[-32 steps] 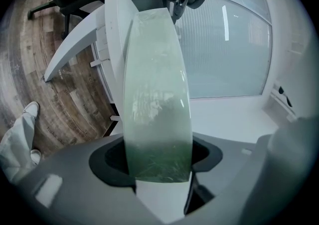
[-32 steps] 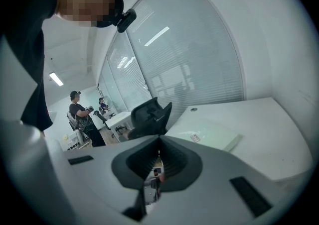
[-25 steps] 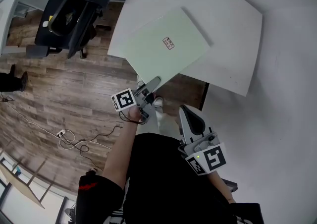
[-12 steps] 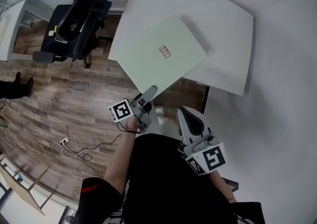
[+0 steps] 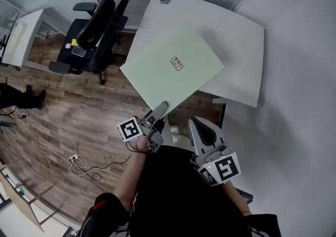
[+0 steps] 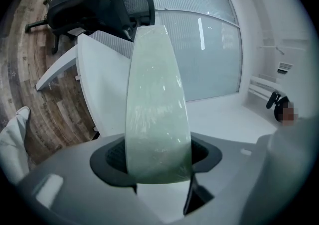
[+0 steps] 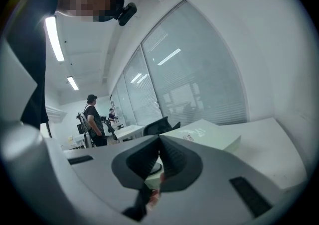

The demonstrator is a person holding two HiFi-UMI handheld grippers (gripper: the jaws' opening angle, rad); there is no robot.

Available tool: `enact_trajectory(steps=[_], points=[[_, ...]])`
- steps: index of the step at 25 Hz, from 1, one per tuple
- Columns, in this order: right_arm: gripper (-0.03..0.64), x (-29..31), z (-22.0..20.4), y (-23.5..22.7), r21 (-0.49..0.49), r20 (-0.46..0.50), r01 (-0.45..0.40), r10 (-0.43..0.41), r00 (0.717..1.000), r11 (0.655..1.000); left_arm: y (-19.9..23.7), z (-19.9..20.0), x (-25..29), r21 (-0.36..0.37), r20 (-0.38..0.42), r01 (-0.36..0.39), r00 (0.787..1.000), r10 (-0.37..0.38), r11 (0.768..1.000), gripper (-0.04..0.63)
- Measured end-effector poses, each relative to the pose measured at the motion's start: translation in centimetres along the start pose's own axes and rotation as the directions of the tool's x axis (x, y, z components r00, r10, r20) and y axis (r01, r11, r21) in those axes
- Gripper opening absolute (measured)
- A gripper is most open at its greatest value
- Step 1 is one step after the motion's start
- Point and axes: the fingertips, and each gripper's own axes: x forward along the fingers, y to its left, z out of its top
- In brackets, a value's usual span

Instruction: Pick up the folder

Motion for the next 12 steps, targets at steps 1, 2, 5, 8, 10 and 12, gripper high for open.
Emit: enact_trajectory(steps=[1,2,5,8,10,12], points=[[-0.005,-0.4,0.0,0.2,-0.005,0.008,-0.003,0.003,1.000,1.000,-0.7,-0.3,-0.4,0.003,0.008,0.008,1.000,-0.008,1.000,0.284],[-0.005,-0.8,0.1,0.4,-0.011,0.016,-0.007,0.007,1.000,1.000,-1.3,-0.5,-0.9,0.008,0.015,0.017,1.000,-0.017,1.000,0.284],[-0.005,-1.7,0.7,0.8,-0.029,0.043,-0.012,0.013,0.999,1.000,-3.4,-0.9,-2.0,0.031,0.037,0.035,0.999,-0.036,0.999,0.284],[-0.005,-2.2,1.6,0.5,-0.041,0.085,-0.007,0.010,0.996,0.999,-5.2,-1.1,-2.7,0.057,0.061,0.032,0.997,-0.036,0.998,0.284],[-0.005,-2.7,2.1,0.5,-0.064,0.107,-0.007,0.014,0.994,0.998,-6.5,-1.1,-3.4,0.082,0.075,0.033,0.996,-0.039,0.996,0.284],[-0.004,-3.3,2.7,0.9,-0.080,0.124,-0.008,0.018,0.992,0.997,-8.0,-1.1,-4.3,0.105,0.092,0.038,0.995,-0.047,0.994,0.284]])
